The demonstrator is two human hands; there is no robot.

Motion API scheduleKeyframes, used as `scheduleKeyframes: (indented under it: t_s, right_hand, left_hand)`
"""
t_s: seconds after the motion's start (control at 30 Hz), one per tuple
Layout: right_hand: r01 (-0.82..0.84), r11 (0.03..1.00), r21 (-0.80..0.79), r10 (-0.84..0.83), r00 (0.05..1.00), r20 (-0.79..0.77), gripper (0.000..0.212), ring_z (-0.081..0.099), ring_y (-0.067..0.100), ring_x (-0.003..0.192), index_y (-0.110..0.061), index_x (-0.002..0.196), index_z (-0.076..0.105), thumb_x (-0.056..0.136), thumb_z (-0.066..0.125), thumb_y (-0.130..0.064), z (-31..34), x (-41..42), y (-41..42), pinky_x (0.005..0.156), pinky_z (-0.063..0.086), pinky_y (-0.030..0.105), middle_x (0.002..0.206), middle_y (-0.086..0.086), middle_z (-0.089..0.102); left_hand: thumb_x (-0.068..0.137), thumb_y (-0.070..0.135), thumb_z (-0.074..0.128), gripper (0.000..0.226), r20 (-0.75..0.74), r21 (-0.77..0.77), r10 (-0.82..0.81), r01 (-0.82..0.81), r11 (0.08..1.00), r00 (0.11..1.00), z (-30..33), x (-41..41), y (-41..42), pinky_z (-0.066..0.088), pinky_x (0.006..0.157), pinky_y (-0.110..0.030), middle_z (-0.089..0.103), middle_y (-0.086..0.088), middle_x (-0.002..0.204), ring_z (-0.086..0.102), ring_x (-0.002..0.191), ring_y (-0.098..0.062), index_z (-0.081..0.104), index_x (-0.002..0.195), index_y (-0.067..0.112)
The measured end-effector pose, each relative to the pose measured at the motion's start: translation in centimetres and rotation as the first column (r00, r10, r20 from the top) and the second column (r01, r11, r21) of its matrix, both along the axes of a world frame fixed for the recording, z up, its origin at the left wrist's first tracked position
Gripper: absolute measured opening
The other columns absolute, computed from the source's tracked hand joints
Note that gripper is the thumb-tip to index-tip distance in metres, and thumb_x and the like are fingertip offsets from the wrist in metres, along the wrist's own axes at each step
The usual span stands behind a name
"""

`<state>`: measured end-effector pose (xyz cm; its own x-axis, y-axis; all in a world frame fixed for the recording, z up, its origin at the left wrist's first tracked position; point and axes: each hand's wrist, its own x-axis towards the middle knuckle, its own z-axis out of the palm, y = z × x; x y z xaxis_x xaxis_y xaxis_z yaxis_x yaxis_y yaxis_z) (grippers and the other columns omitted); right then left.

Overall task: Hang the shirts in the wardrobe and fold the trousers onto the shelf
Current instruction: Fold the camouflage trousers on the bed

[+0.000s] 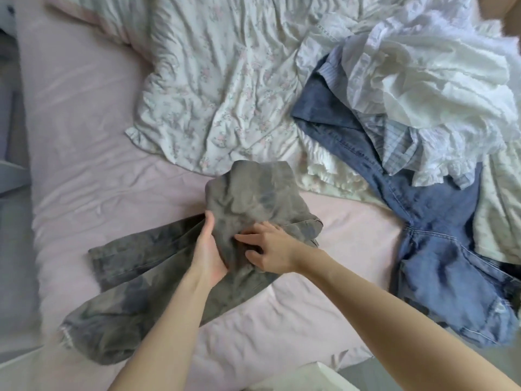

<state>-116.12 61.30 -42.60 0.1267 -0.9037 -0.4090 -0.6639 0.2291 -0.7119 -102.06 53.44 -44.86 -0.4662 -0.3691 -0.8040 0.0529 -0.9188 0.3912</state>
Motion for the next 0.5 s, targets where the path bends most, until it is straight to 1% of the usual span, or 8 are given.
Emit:
scheduleKeyframes:
  t_s: [0.03, 0.1, 0.13, 0.2, 0.27, 0.37, 0.43, 0.5]
  right_hand:
    - [0.067, 0.998, -0.016, -0.065, 0.993, 0.095, 0.044, 0.042, 0.023, 0.122, -0.014, 0.131, 0.053, 0.087, 0.047, -0.010, -0.1, 1.0, -0.4, 0.106, 0.025, 0.027, 0.130, 0.007, 0.053]
    - [0.389, 0.920, -0.050, -0.371, 0.903, 0.215, 0.037, 0.052, 0.029, 0.113, -0.005, 0.115, 0.063, 0.083, 0.046, 0.002, -0.4, 1.9, -0.5, 0.099, 0.034, 0.026, 0.118, 0.013, 0.062]
    - [0.537, 0.835, -0.122, -0.516, 0.840, 0.168, 0.032, 0.053, 0.032, 0.109, -0.005, 0.111, 0.064, 0.083, 0.048, 0.001, -0.9, 1.8, -0.4, 0.095, 0.036, 0.030, 0.112, 0.014, 0.063]
    - [0.601, 0.766, -0.227, -0.634, 0.764, -0.119, 0.034, 0.046, 0.032, 0.115, -0.014, 0.120, 0.058, 0.087, 0.053, -0.018, -2.2, 1.3, 0.0, 0.098, 0.035, 0.038, 0.120, 0.009, 0.057]
    - [0.538, 0.837, -0.103, -0.538, 0.770, -0.343, 0.055, 0.033, 0.029, 0.129, -0.028, 0.137, 0.041, 0.085, 0.055, -0.041, -3.2, 0.0, 0.3, 0.106, 0.028, 0.046, 0.138, 0.002, 0.041]
    - [0.452, 0.892, -0.004, -0.427, 0.841, -0.332, 0.071, 0.028, 0.027, 0.132, -0.036, 0.142, 0.029, 0.079, 0.058, -0.051, -4.1, -2.1, 1.2, 0.106, 0.031, 0.047, 0.143, -0.002, 0.034]
    - [0.392, 0.920, -0.013, -0.376, 0.872, -0.314, 0.075, 0.028, 0.028, 0.132, -0.034, 0.142, 0.030, 0.076, 0.060, -0.054, -4.5, -3.0, 3.0, 0.105, 0.034, 0.046, 0.143, -0.001, 0.033]
    - [0.398, 0.915, 0.069, -0.359, 0.879, -0.312, 0.082, 0.021, 0.023, 0.137, -0.035, 0.145, 0.020, 0.076, 0.058, -0.059, -5.0, -3.1, 4.8, 0.109, 0.031, 0.044, 0.150, -0.003, 0.023]
  left_hand:
    - [0.092, 0.048, 0.047, 0.052, 0.094, -0.066, -0.041, 0.048, 0.997, 0.995, -0.4, 0.6, -0.1, 0.053, 0.085, -0.042, 0.059, -0.018, 0.126, 0.059, 0.113, -0.032, 0.060, 0.123, 0.009]
    - [0.093, 0.013, 0.055, 0.037, 0.337, -0.181, -0.033, 0.099, 0.978, 0.941, -1.5, 1.2, -0.5, 0.049, 0.093, -0.047, 0.057, -0.022, 0.126, 0.059, 0.111, -0.034, 0.050, 0.128, 0.003]
    - [0.092, 0.004, 0.054, 0.039, 0.404, -0.186, -0.036, 0.120, 0.975, 0.914, -2.0, 1.4, -0.8, 0.046, 0.096, -0.048, 0.057, -0.022, 0.126, 0.058, 0.111, -0.034, 0.046, 0.129, 0.002]
    - [0.091, -0.001, 0.053, 0.040, 0.406, -0.129, -0.043, 0.104, 0.986, 0.913, -2.7, 1.8, -1.0, 0.045, 0.097, -0.048, 0.057, -0.019, 0.126, 0.058, 0.112, -0.033, 0.046, 0.130, 0.004]
    - [0.090, -0.002, 0.053, 0.041, 0.356, -0.075, -0.051, 0.083, 0.994, 0.933, -2.5, 2.2, -0.5, 0.051, 0.089, -0.043, 0.060, -0.016, 0.123, 0.060, 0.109, -0.030, 0.048, 0.129, 0.008]
    - [0.088, -0.007, 0.053, 0.040, 0.268, 0.011, -0.026, 0.024, 1.000, 0.963, -2.2, 2.7, 2.2, 0.056, 0.070, -0.034, 0.064, -0.016, 0.116, 0.065, 0.097, -0.028, 0.050, 0.126, 0.007]
    - [0.087, -0.006, 0.056, 0.043, 0.363, -0.015, -0.039, 0.048, 0.999, 0.931, -1.9, 2.8, 4.3, 0.054, 0.081, -0.039, 0.059, -0.020, 0.123, 0.061, 0.103, -0.030, 0.045, 0.126, 0.004]
    - [0.083, 0.000, 0.064, 0.065, 0.616, -0.232, -0.118, 0.323, 0.918, 0.779, -1.6, 2.7, 5.3, 0.041, 0.099, -0.035, 0.043, -0.017, 0.138, 0.048, 0.121, -0.028, 0.029, 0.138, 0.006]
